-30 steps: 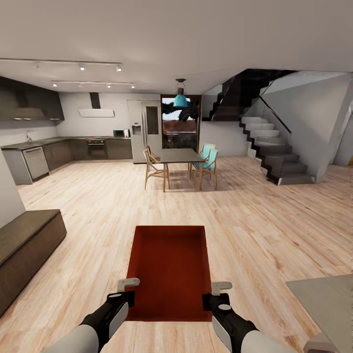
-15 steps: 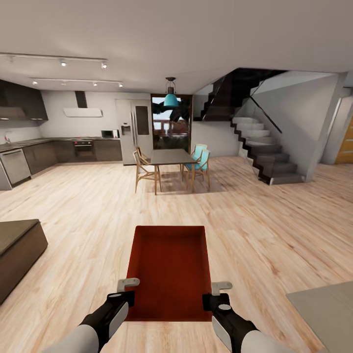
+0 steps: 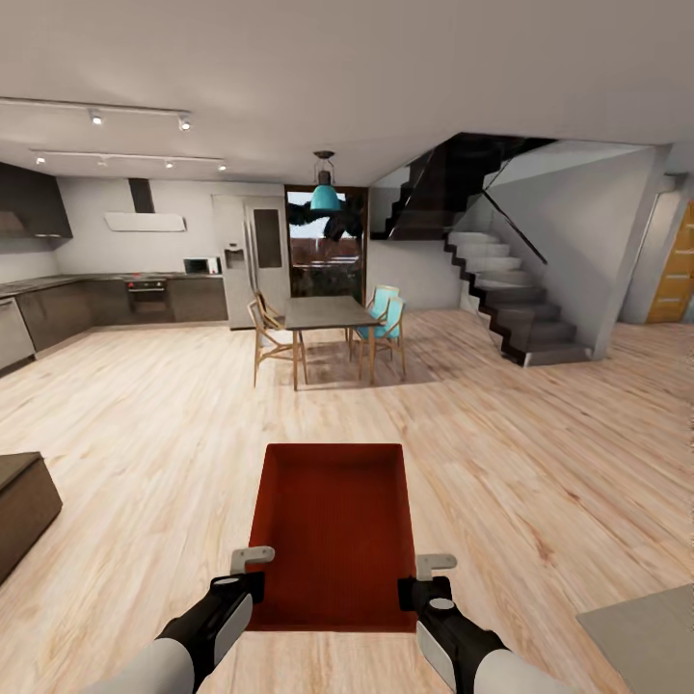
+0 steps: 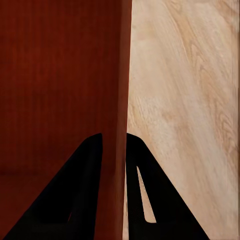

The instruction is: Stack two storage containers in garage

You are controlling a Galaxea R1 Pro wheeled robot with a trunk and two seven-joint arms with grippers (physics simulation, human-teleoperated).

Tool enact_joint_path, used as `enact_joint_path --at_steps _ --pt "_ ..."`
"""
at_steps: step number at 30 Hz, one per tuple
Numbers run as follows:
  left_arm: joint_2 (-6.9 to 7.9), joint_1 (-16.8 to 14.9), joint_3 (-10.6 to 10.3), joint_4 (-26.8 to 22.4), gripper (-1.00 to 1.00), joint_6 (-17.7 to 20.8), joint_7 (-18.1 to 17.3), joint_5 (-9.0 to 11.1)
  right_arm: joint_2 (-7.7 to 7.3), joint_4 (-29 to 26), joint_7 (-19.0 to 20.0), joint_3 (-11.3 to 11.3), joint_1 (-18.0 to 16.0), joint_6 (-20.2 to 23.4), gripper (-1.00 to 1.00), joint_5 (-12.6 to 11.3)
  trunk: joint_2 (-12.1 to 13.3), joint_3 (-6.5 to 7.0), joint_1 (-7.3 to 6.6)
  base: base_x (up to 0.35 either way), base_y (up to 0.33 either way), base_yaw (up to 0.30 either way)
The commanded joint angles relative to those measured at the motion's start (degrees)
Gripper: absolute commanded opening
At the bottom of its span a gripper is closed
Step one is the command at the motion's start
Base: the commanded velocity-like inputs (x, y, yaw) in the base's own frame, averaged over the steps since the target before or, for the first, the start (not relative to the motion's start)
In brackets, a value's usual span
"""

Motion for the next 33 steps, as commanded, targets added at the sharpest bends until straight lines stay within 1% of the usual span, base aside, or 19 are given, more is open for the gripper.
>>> enact_joint_path --at_steps 1,10,24,33 --pt "0.28 0.0 -0.4 -0.3 -1.0 -2.8 0.7 -0.9 -0.96 0.2 -0.4 -2.3 -0.1 -0.3 -1.0 -4.0 0.0 -0.04 0.04 0.322 0.0 -0.101" --pt "0.28 0.0 -0.4 -0.3 -1.0 -2.8 0.7 -0.9 -0.93 0.2 -0.4 -2.3 -0.1 -0.4 -1.0 -4.0 0.0 0.02 0.04 0.321 0.0 -0.032" --pt "0.28 0.0 -0.4 -0.3 -1.0 -2.7 0.7 -0.8 -0.87 0.2 -0.4 -2.4 -0.1 -0.3 -1.0 -4.0 0.0 0.03 0.04 0.321 0.0 -0.256" --pt "0.28 0.0 -0.3 -0.3 -1.0 -2.7 0.6 -0.8 -0.95 0.2 -0.4 -2.4 -0.1 -0.3 -1.0 -4.0 0.0 0.03 0.04 0.322 0.083 -0.045"
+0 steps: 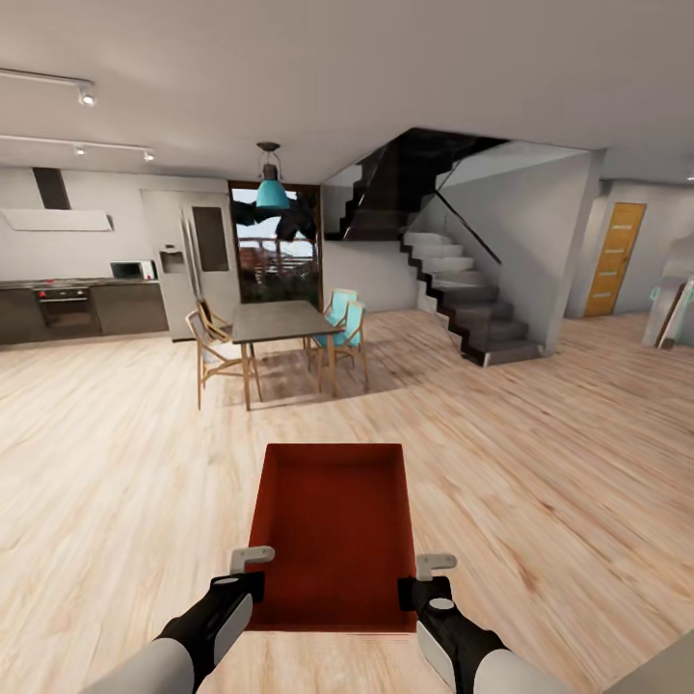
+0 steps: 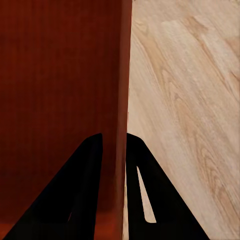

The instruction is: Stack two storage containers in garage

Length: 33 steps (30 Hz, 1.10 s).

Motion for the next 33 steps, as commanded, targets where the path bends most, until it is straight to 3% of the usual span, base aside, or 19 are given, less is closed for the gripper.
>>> enact_joint_path --at_steps 1,7,28,33 --pt "0.24 0.0 -0.3 -0.3 -1.0 -2.7 0.6 -0.9 -1.0 0.2 -0.4 -2.3 -0.1 -0.3 -1.0 -4.1 0.0 -0.07 0.04 0.322 0.146 -0.003" --pt "0.23 0.0 -0.3 -0.3 -1.0 -2.7 0.6 -0.9 -0.94 0.2 -0.4 -2.2 -0.1 -0.5 -1.0 -4.0 0.0 -0.07 0.04 0.322 0.166 -0.05" --pt "0.24 0.0 -0.3 -0.3 -1.0 -2.7 0.6 -0.9 -1.0 0.2 -0.4 -2.3 -0.1 -0.4 -1.0 -4.0 0.0 0.03 0.04 0.322 0.169 -0.272" --pt "0.24 0.0 -0.3 -0.3 -1.0 -2.7 0.6 -0.9 -1.0 0.2 -0.4 -2.3 -0.1 -0.3 -1.0 -4.0 0.0 0.08 0.04 0.322 0.169 -0.051"
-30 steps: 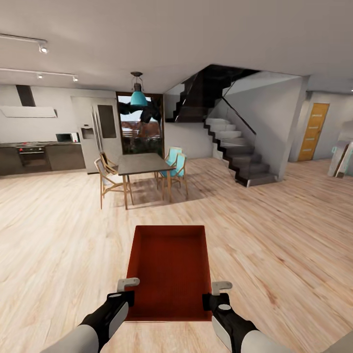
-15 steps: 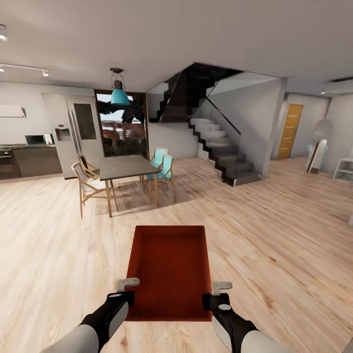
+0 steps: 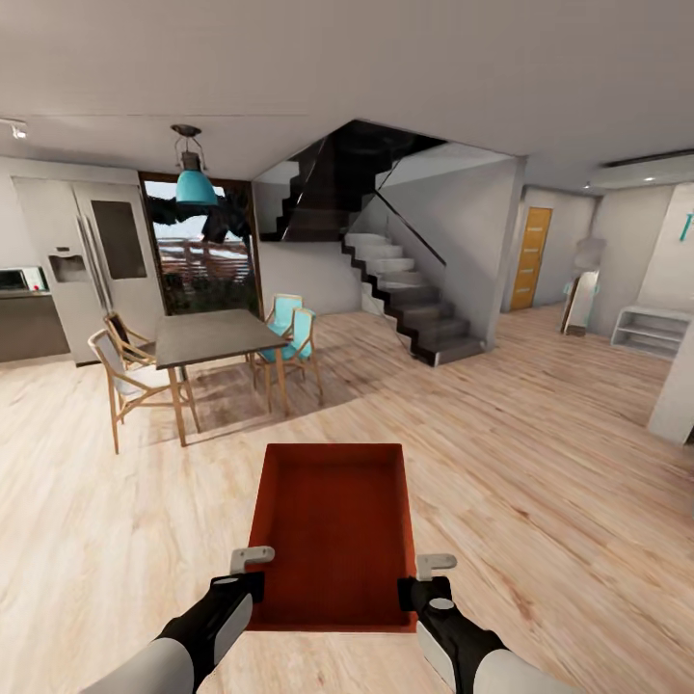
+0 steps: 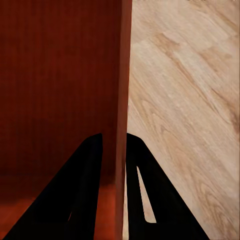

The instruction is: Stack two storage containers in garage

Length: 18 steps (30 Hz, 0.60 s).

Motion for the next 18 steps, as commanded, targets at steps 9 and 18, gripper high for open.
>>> enact_joint_path --at_steps 9,18 --pt "0.24 0.0 -0.3 -0.3 -1.0 -2.7 0.6 -0.9 -1.0 0.2 -0.4 -2.3 -0.1 -0.3 -1.0 -4.0 0.0 -0.07 0.04 0.322 0.169 -0.001" --pt "0.24 0.0 -0.3 -0.3 -1.0 -2.8 0.6 -0.9 -0.96 0.2 -0.4 -2.3 -0.1 -0.4 -1.0 -4.0 0.0 -0.07 0.04 0.322 0.153 0.0"
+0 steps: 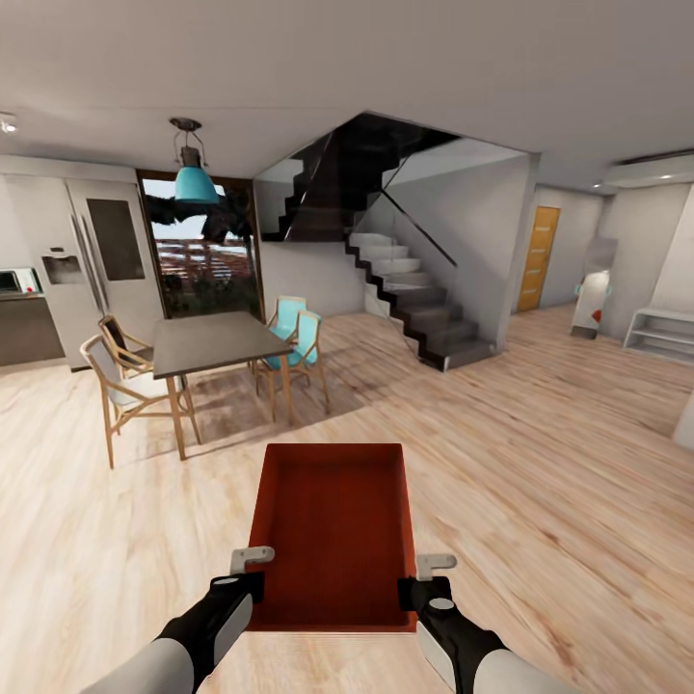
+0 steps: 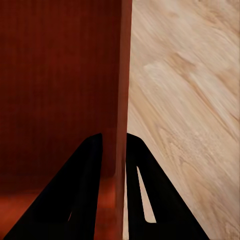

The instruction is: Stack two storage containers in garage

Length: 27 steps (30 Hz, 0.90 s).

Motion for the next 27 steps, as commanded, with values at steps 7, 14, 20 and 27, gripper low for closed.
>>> enact_joint_path --at_steps 7,14,20,27 --pt "0.24 -0.1 -0.3 -0.3 -1.0 -2.7 0.6 -0.9 -0.99 0.2 -0.4 -2.4 -0.1 -0.3 -1.0 -4.1 0.0 -0.07 0.04 0.322 0.115 -0.116" --pt "0.24 0.0 -0.3 -0.3 -1.0 -2.7 0.6 -0.9 -0.99 0.2 -0.4 -2.4 -0.1 -0.2 -1.0 -4.1 0.0 -0.07 0.04 0.322 0.111 -0.238" --pt "0.24 0.0 -0.3 -0.3 -1.0 -2.7 0.6 -0.9 -0.99 0.2 -0.4 -2.4 -0.1 -0.2 -1.0 -4.1 0.0 -0.07 0.04 0.322 0.103 -0.243" --pt "0.24 0.0 -0.3 -0.3 -1.0 -2.7 0.6 -0.9 -0.99 0.2 -0.4 -2.4 -0.1 -0.2 -1.0 -4.1 0.0 -0.07 0.04 0.322 0.015 -0.243"
